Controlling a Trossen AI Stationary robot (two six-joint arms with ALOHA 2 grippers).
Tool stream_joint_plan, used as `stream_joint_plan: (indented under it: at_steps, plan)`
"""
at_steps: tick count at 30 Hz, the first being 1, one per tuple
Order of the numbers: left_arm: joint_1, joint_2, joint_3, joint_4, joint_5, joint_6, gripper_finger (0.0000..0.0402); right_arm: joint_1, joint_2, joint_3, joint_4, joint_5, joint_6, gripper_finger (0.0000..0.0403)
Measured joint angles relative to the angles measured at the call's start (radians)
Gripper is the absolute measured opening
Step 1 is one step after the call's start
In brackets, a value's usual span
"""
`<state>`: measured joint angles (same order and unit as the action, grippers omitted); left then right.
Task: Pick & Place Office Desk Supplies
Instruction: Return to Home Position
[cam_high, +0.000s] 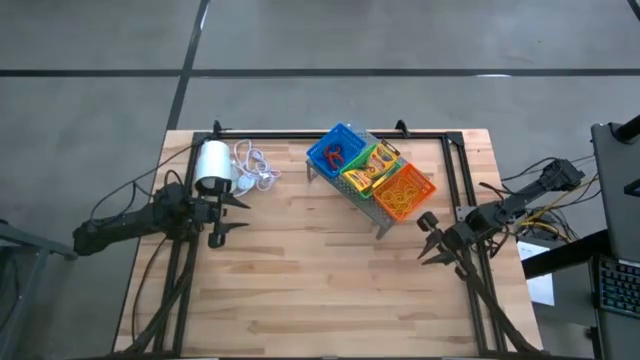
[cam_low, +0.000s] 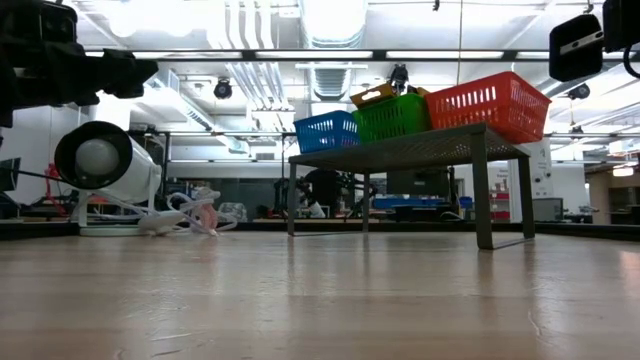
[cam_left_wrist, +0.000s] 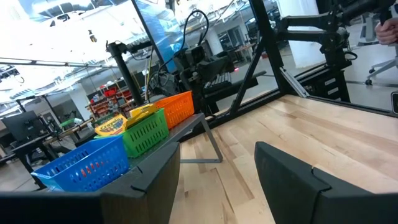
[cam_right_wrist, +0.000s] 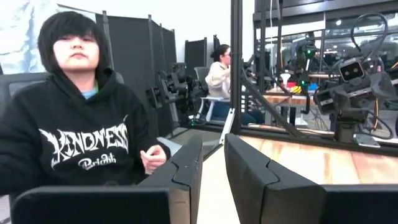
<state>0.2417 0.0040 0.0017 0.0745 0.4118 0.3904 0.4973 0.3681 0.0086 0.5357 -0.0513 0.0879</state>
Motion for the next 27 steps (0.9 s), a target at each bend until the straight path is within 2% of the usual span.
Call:
stream_joint_plan:
  at_steps: [6,11,17,27]
  plan:
    - [0.000,0.000,0.000,0.000,0.000,0.000,0.0209,0.000,-0.080,0.000,-0.027,-0.052,0.055,0.0068]
    - [0.000,0.000,0.000,0.000,0.000,0.001,0.0209,-0.001,-0.182,0.000,-0.144,-0.062,0.139,0.0068]
    - [0.000,0.000,0.000,0.000,0.000,0.003,0.0210,0.000,-0.361,0.000,-0.373,-0.045,0.099,0.0068]
    - [0.000,0.014,0.000,-0.002,0.000,0.002,0.0210,0.002,-0.358,0.002,-0.395,-0.055,0.061,0.0068]
